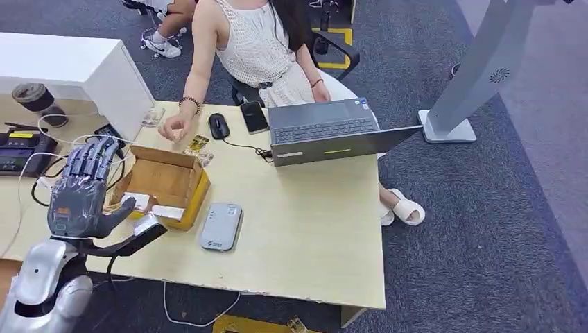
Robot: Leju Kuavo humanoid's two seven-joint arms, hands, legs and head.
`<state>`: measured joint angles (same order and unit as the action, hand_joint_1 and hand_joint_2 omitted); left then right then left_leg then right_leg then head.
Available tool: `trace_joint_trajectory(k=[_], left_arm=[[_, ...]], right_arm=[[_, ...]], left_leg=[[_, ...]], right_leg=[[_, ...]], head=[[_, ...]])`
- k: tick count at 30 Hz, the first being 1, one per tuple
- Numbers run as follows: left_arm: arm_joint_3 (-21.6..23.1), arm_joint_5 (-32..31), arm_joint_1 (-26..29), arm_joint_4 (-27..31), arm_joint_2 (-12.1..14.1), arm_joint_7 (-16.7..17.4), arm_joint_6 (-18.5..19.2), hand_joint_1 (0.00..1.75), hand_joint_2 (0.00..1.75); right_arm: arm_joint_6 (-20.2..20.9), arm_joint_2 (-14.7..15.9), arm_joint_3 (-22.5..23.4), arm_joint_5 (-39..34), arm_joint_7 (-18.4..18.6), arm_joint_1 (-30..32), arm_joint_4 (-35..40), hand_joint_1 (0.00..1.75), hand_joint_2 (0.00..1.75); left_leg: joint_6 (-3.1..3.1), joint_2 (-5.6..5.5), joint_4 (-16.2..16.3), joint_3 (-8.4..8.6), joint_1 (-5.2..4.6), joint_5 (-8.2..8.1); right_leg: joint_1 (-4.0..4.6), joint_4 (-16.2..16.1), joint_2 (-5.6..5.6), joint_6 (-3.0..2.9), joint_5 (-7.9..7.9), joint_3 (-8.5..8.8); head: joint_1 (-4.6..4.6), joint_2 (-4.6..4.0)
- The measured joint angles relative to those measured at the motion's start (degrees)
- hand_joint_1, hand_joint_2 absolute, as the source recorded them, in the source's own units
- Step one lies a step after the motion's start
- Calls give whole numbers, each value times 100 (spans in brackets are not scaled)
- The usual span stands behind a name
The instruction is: Pass the card to the sensor for recognition and then transmit it.
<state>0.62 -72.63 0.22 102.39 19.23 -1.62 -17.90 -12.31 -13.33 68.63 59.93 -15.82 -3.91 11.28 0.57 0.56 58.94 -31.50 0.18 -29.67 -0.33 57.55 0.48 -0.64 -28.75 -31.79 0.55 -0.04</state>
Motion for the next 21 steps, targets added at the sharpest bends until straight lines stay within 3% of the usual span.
trace_joint_trajectory(k=[7, 11, 13, 17, 20, 21], left_arm=[[-167, 0, 379, 425, 42, -42, -48, 0, 175], [-484, 28, 1407, 1037, -81, -468, -822, 0, 175], [-634, 42, 1924, 1308, -304, -798, -1165, 0, 175], [-691, 497, 2589, 1496, -897, -1139, -1469, 0, 175], [-985, 1310, 2643, 1108, -1559, -1666, -1120, 0, 175], [-1245, 1552, 2597, 738, -1905, -1894, -873, 0, 175]], right_arm=[[-2, 0, 24, -44, -13, -2, 0, 0, 175], [-15, 0, 98, -142, -44, 2, 0, 0, 175], [-20, 0, 160, -210, -44, 5, 0, 0, 175], [-22, 0, 225, -254, -44, -1, 0, 0, 175], [-33, 0, 295, -304, -9, -7, 0, 0, 175], [-46, 0, 304, -297, 7, -7, 0, 0, 175]], left_leg=[[-4, -1, -1, 13, 0, 6], [2, 39, -2, 33, -1, -15], [7, 16, -2, 29, -2, -18], [17, 6, -2, 30, -6, -25], [21, -11, -1, 39, -15, -27], [21, -9, -1, 43, -9, -27]], right_leg=[[-1, 3, 1, -1, 2, 25], [-1, 2, 34, -3, -5, 23], [-1, -3, 14, 5, -19, 27], [-2, -6, 3, 10, -24, 35], [-9, -10, -16, 16, -27, 50], [-8, -11, -15, 16, -26, 53]], head=[[-2, 0], [-9, 0], [-9, 0], [2, 0], [-4, 0], [0, 0]])
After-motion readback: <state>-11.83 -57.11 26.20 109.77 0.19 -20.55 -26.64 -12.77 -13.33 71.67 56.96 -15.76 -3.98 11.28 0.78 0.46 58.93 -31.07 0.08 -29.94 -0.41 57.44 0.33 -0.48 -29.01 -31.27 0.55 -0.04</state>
